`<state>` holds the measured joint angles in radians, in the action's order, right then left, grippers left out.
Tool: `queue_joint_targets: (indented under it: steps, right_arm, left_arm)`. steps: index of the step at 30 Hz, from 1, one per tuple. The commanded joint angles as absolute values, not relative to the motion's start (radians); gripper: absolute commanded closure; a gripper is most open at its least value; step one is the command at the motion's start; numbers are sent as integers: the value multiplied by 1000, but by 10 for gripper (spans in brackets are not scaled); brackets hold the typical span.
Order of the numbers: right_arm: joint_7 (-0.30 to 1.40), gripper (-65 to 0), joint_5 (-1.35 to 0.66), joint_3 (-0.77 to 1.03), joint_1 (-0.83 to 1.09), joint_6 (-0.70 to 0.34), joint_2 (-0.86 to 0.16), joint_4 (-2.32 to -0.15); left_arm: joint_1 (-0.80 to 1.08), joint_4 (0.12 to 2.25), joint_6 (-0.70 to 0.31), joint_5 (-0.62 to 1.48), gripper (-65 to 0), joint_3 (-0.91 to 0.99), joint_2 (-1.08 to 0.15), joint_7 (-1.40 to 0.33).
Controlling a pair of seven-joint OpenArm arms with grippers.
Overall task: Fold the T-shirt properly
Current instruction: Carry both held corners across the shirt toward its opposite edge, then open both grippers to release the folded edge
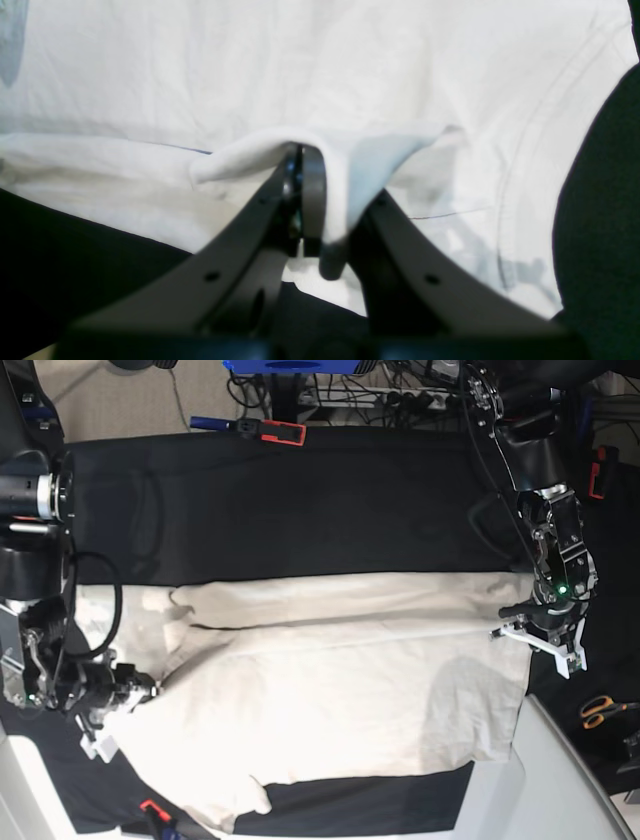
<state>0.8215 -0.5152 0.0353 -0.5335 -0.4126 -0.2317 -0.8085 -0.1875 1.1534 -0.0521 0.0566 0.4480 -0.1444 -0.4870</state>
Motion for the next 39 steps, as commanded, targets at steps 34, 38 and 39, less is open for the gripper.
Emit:
queue_joint_targets:
  steps: [34,38,39]
  right_arm:
    - [588,-452,-533,232,-496,-424,-243,-852]
    - [604,-452,-545,372,-386,-424,-216,-1041]
    - [613,-452,-561,392,-346,-424,-203,-1110]
  left_arm:
    - [-274,1069,-48,122,-650,533,-179,-291]
    - [-179,1216,-50,268,-650,526,-183,-294]
    - [-134,1270,-50,305,-650,522,-183,-294]
